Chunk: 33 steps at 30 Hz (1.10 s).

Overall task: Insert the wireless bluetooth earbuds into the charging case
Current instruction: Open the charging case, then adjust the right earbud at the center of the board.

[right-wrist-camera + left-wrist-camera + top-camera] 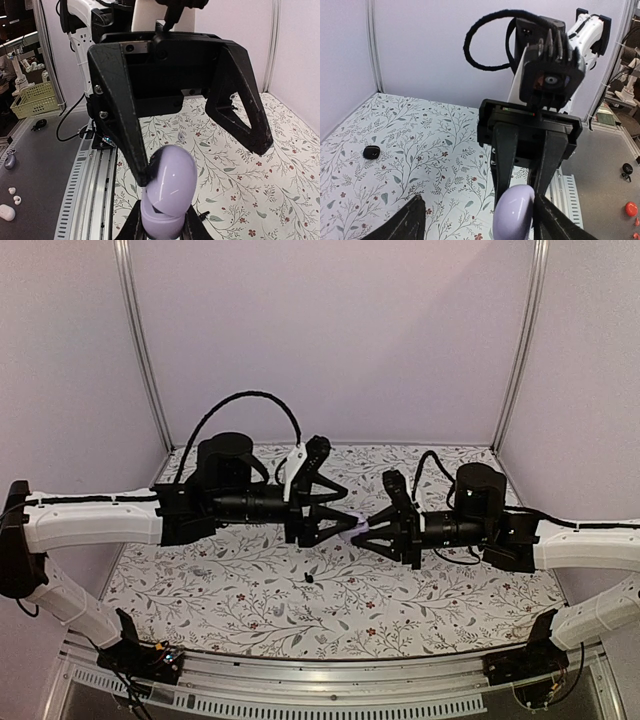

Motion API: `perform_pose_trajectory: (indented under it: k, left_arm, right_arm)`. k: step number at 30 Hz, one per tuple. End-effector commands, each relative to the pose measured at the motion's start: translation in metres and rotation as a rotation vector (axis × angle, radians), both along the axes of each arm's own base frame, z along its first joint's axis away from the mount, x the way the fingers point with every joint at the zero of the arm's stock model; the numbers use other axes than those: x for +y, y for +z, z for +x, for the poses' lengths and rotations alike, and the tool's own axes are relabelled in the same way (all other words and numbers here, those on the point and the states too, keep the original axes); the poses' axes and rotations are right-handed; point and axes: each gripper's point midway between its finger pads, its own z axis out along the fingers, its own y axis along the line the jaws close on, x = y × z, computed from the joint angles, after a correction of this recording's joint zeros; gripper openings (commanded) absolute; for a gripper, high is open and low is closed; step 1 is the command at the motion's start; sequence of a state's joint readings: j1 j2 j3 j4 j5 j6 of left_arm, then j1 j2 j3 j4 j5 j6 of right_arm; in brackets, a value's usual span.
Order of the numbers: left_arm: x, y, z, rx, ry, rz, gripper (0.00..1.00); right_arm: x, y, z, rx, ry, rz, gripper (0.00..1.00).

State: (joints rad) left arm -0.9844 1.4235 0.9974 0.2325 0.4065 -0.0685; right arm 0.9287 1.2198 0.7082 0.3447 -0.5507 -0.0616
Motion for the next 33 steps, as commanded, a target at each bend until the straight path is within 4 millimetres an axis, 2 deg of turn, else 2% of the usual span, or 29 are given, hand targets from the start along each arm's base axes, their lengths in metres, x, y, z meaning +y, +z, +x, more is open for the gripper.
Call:
perform_pose_trajectory:
  k: [1, 4, 10, 15, 22, 27, 30, 33]
  left_arm:
    - [0.012, 0.011, 0.030, 0.023, 0.110, -0.024, 0.72]
    - [0.020, 0.013, 0.040, 0.065, 0.134, -0.045, 0.71]
    - [0.027, 0.010, 0.041, 0.136, 0.111, -0.075, 0.72]
    - [0.049, -0.002, 0.050, 0.237, 0.153, -0.089, 0.72]
    - [0.078, -0.056, 0.050, 0.383, 0.282, 0.017, 0.74]
    - [0.111, -0.105, 0.050, 0.516, 0.430, 0.149, 0.70]
    - [0.129, -0.141, 0.034, 0.621, 0.474, 0.303, 0.65]
    - [0.141, -0.160, 0.009, 0.685, 0.480, 0.409, 0.60]
  right_arm:
    - [-0.001, 0.009, -0.013, -0.027, 0.058, 0.021, 0.00]
    - [-0.003, 0.009, -0.013, -0.034, 0.051, 0.018, 0.00]
    - [-0.005, 0.003, -0.010, -0.042, 0.027, 0.008, 0.00]
    - [-0.010, -0.005, 0.000, -0.035, -0.024, -0.004, 0.00]
    - [-0.027, -0.008, 0.015, -0.005, -0.093, 0.017, 0.00]
    - [-0.034, -0.011, 0.019, 0.011, -0.115, 0.017, 0.00]
    - [-0.036, -0.017, 0.021, 0.029, -0.125, 0.006, 0.00]
    - [-0.038, -0.023, 0.021, 0.042, -0.127, -0.005, 0.00]
